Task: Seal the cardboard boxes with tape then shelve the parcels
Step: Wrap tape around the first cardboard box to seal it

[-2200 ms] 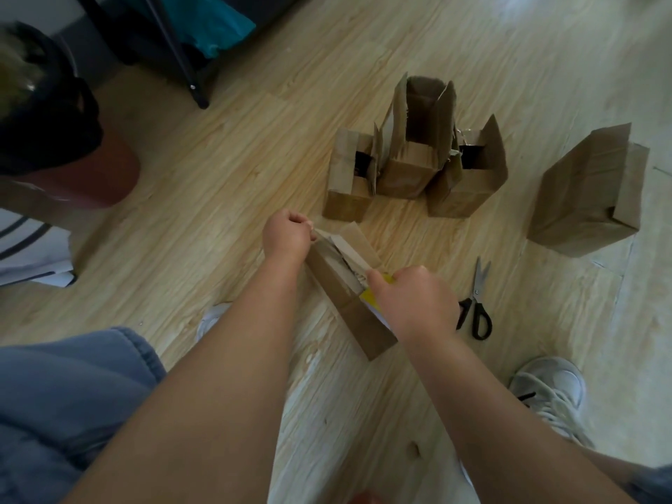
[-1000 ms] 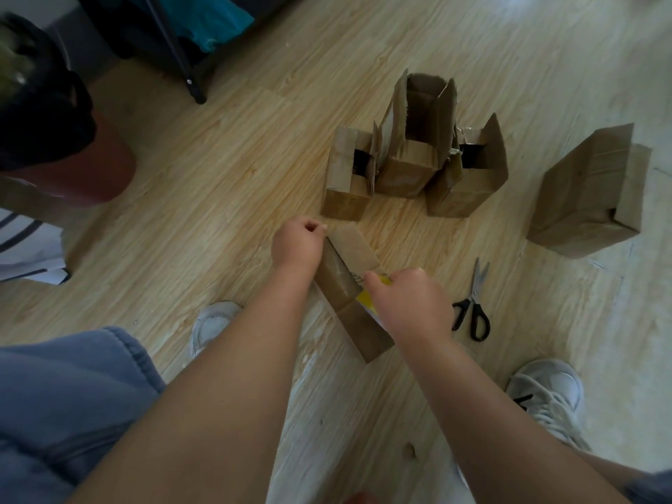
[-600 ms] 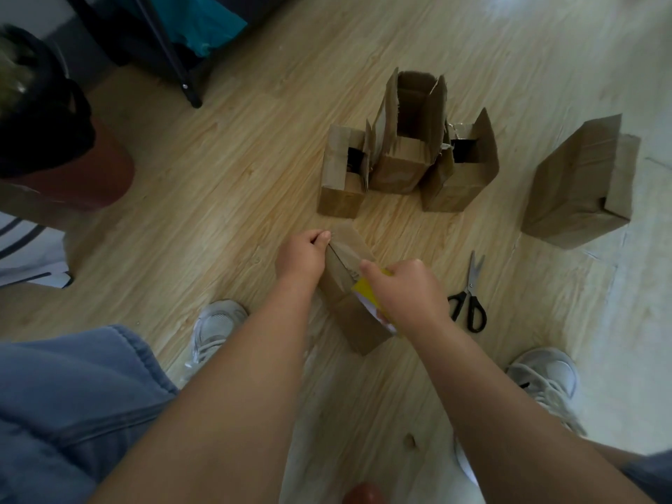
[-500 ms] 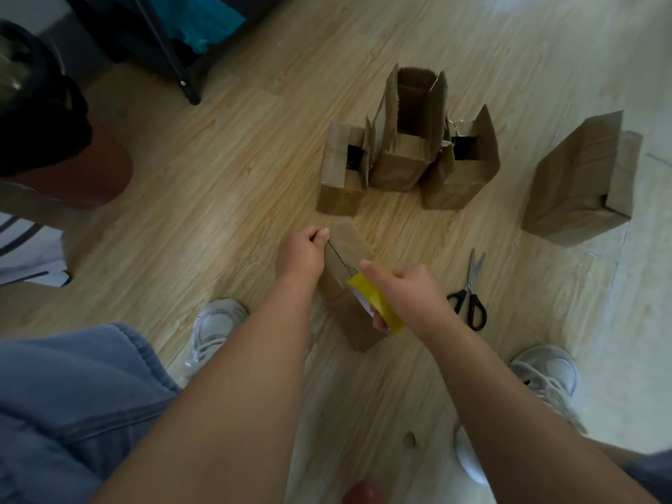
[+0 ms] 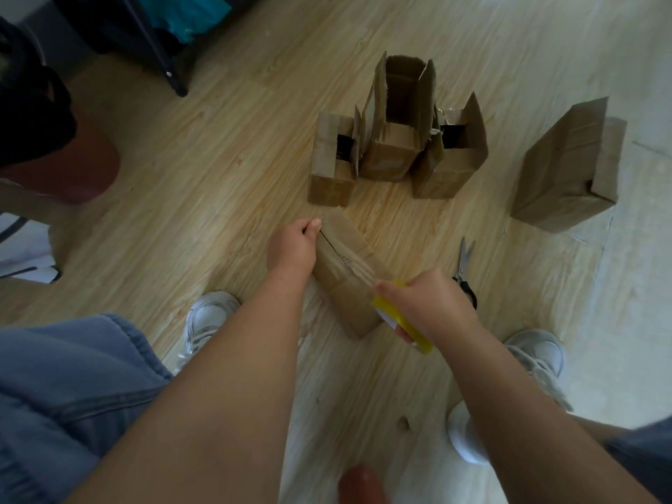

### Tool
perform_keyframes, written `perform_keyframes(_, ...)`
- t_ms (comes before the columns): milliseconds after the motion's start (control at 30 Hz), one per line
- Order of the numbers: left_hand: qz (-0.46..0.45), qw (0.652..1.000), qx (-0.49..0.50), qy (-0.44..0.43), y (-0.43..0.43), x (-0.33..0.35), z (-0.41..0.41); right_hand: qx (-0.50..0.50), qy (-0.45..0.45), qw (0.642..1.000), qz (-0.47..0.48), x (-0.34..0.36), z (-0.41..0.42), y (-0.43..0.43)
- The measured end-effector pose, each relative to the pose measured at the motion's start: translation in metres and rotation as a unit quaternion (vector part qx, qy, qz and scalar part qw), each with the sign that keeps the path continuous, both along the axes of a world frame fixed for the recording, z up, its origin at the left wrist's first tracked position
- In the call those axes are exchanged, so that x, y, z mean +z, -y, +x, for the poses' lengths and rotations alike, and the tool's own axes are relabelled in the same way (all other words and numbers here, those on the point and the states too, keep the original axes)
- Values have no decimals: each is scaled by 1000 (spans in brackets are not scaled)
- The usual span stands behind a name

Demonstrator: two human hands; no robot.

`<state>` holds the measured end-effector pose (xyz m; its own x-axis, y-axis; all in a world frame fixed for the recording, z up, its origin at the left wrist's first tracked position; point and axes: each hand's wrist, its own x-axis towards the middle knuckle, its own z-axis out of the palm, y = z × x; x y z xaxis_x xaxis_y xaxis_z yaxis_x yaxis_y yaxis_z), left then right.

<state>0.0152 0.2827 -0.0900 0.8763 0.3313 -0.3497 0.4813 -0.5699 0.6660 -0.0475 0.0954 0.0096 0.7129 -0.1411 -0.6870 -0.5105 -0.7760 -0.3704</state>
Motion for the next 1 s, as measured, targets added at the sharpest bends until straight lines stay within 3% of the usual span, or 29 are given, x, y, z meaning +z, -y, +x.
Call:
perform_keyframes(300, 22, 1000, -2, 5, 5, 3, -6, -41, -6, 999, 10, -10, -14, 17)
perform_keyframes(567, 33, 999, 2, 1, 5, 2, -7, 13, -10, 999, -41, -18, -18, 24)
perform_keyframes(1000, 59, 998, -10, 4, 6, -1, -9, -4, -16, 998, -63, -50, -33, 23)
